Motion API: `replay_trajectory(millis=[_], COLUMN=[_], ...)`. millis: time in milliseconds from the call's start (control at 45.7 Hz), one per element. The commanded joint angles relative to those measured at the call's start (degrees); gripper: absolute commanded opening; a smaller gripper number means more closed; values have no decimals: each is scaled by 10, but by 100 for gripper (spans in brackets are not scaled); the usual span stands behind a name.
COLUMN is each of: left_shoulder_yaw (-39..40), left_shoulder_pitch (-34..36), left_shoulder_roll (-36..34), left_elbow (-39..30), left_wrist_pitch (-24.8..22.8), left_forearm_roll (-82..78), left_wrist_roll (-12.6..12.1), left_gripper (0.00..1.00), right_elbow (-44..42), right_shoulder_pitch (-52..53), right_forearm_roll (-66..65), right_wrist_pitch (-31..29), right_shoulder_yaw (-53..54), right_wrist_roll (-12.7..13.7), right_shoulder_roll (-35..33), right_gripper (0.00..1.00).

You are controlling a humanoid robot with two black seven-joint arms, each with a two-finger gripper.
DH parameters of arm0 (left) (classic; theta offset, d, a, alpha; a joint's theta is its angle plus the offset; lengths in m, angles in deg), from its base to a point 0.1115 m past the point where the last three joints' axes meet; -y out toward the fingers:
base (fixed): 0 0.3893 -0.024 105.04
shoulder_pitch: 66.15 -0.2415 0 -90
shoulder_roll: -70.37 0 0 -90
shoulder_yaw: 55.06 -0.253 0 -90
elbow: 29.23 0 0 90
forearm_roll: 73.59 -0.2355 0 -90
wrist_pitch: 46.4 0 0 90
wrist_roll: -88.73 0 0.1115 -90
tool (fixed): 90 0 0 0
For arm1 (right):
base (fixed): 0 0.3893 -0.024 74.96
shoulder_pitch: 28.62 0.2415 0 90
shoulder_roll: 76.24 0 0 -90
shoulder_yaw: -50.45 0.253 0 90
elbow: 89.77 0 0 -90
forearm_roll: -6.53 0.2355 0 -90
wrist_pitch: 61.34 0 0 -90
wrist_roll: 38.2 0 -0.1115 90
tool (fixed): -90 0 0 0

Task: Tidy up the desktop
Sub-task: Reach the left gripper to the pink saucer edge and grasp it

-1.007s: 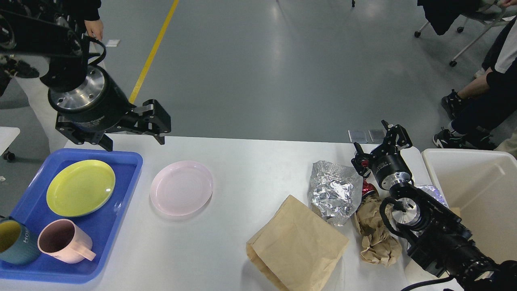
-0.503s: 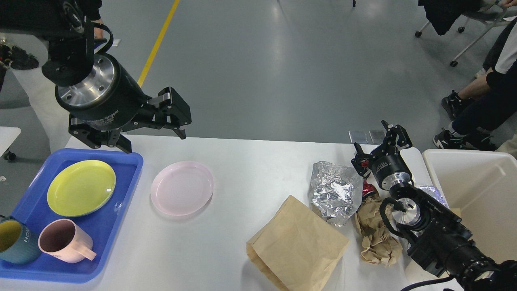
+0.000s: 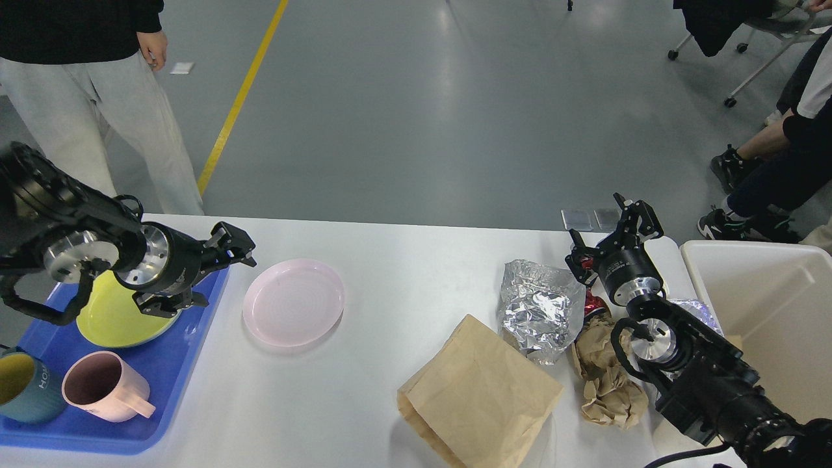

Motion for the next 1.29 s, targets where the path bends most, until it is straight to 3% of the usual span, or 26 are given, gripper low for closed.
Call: replay_trajectory(millis=[0,175,263,394,657,788,1072,1269], left_shoulder_yaw=[69,186,241,282,334,345,345,347], left_shoulder_pitch=[-124,-263,-315,-353,-399,-410,-411,-421], left_shoulder_roll=[-10,-10,-11,-8,6,13,15,17], left_elbow=[91,215,269,332,371,377,388,388], left_wrist_pitch=[20,52,61,63,63,62,56,37], left_forearm_roll=[16,27,21,14,-16,-43,-48,-49], left_wrist_roll=[-16,-133,-163,-156,-151,-151,-155,-158], left_gripper=[91,91,92,94,91,76,56,33], right_elbow=[0,1,0,0,0,0,0,0], right_shoulder_pitch=[0,0,0,0,0,0,0,0], right_forearm_roll=[0,0,0,0,0,0,0,0], right_wrist_pitch=[0,0,0,0,0,0,0,0], right_shoulder_yaw=[0,0,0,0,0,0,0,0], right_wrist_roll=[0,0,0,-1,-1,-1,-1,0], right_shoulder_roll=[0,0,0,0,0,0,0,0], right_gripper=[100,100,100,100,100,100,100,100])
